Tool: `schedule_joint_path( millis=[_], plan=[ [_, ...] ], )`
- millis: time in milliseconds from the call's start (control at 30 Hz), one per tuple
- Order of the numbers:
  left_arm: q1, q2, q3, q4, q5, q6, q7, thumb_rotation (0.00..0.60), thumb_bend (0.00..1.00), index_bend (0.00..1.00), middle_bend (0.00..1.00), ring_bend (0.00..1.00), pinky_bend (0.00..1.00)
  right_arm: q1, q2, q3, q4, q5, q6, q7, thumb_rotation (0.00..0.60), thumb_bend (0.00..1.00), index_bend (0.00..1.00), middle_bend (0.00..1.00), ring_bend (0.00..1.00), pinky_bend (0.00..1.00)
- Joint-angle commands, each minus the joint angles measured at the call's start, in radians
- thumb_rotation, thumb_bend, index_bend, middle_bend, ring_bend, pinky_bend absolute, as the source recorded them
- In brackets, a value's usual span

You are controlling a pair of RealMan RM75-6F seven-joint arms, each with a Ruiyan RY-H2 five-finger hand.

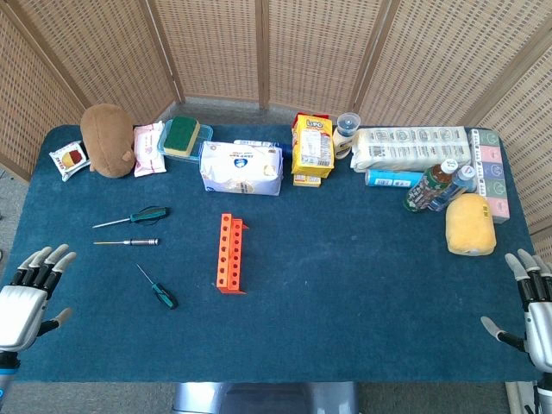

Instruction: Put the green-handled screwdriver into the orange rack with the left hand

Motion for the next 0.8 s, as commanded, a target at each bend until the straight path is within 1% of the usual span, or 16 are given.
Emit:
schedule_joint_path(
  millis=[33, 133, 167, 200, 233, 267, 300, 333, 367, 400, 433, 500, 533, 600, 800],
  plan=[
    [0.001, -0.002, -0.001, 0.005, 0.011, -0.004, -0.007, 0.600, 0.03, 0.00, 0.00, 0.00, 0.12, 0.002, 0.002, -0.001, -0.002, 0.004, -0.008, -0.001, 0.600, 0.00, 0.04, 0.03, 0.02, 0.00],
    [-0.012, -0.005, 0.000, 0.000, 0.030, -0.023, -0.001, 0.600, 0.03, 0.00, 0.00, 0.00, 0.12, 0.003, 0.004, -0.004, -0.005, 0.005, -0.015, 0.001, 0.600, 0.00, 0.04, 0.03, 0.02, 0.00],
    [-0.016, -0.006, 0.000, -0.004, 0.034, -0.030, 0.001, 0.600, 0.02, 0.00, 0.02, 0.01, 0.12, 0.003, 0.005, -0.004, -0.005, 0.005, -0.017, 0.002, 0.600, 0.00, 0.04, 0.03, 0.02, 0.00],
    [-0.025, -0.005, 0.001, -0.013, 0.041, -0.043, 0.005, 0.600, 0.03, 0.00, 0.13, 0.09, 0.14, 0.004, 0.006, -0.005, -0.007, 0.005, -0.018, 0.003, 0.600, 0.00, 0.04, 0.03, 0.02, 0.00],
    [-0.033, -0.003, 0.002, -0.021, 0.048, -0.055, 0.010, 0.600, 0.03, 0.00, 0.34, 0.27, 0.21, 0.004, 0.007, -0.005, -0.009, 0.004, -0.019, 0.004, 0.600, 0.00, 0.04, 0.03, 0.02, 0.00],
    [-0.053, 0.004, 0.003, -0.040, 0.064, -0.084, 0.019, 0.600, 0.03, 0.00, 0.50, 0.41, 0.31, 0.005, 0.009, -0.004, -0.012, 0.003, -0.020, 0.005, 0.600, 0.00, 0.04, 0.03, 0.02, 0.00],
    [-0.094, 0.006, 0.009, -0.053, 0.111, -0.125, 0.020, 0.600, 0.04, 0.00, 0.72, 0.62, 0.49, 0.006, 0.010, -0.004, -0.013, 0.005, -0.022, 0.003, 0.600, 0.00, 0.04, 0.03, 0.02, 0.00],
    [-0.121, 0.008, 0.011, -0.055, 0.140, -0.151, 0.014, 0.600, 0.05, 0.01, 0.86, 0.77, 0.68, 0.006, 0.011, -0.004, -0.015, 0.008, -0.025, 0.002, 0.600, 0.00, 0.04, 0.03, 0.03, 0.00],
    [-0.145, 0.007, 0.012, -0.054, 0.163, -0.175, 0.009, 0.600, 0.06, 0.04, 0.90, 0.84, 0.78, 0.007, 0.012, -0.005, -0.015, 0.012, -0.030, 0.001, 0.600, 0.00, 0.04, 0.04, 0.03, 0.00],
    [-0.158, 0.004, 0.012, -0.053, 0.173, -0.190, 0.008, 0.600, 0.07, 0.09, 0.96, 0.91, 0.89, 0.007, 0.012, -0.006, -0.015, 0.015, -0.035, 0.001, 0.600, 0.00, 0.04, 0.04, 0.03, 0.00],
    [-0.192, -0.013, 0.003, -0.052, 0.189, -0.234, 0.039, 0.600, 0.07, 0.17, 0.99, 0.96, 0.95, 0.009, 0.016, -0.009, -0.015, 0.021, -0.049, 0.002, 0.600, 0.00, 0.04, 0.04, 0.03, 0.00],
    [-0.213, -0.033, -0.010, -0.060, 0.176, -0.275, 0.085, 0.600, 0.07, 0.28, 1.00, 1.00, 1.00, 0.010, 0.021, -0.011, -0.020, 0.022, -0.054, 0.005, 0.600, 0.00, 0.04, 0.04, 0.03, 0.00],
    [-0.221, -0.044, -0.016, -0.067, 0.168, -0.296, 0.111, 0.600, 0.07, 0.31, 1.00, 1.00, 1.00, 0.010, 0.023, -0.011, -0.021, 0.020, -0.052, 0.006, 0.600, 0.00, 0.04, 0.04, 0.03, 0.00],
    [-0.236, -0.065, -0.025, -0.084, 0.148, -0.338, 0.164, 0.600, 0.07, 0.34, 1.00, 1.00, 1.00, 0.008, 0.026, -0.013, -0.023, 0.016, -0.051, 0.008, 0.600, 0.00, 0.04, 0.04, 0.03, 0.00],
    [-0.261, -0.112, -0.052, -0.112, 0.071, -0.427, 0.315, 0.600, 0.07, 0.34, 1.00, 1.00, 1.00, 0.009, 0.042, -0.018, -0.031, 0.019, -0.063, 0.032, 0.600, 0.00, 0.04, 0.04, 0.03, 0.00]
  ],
)
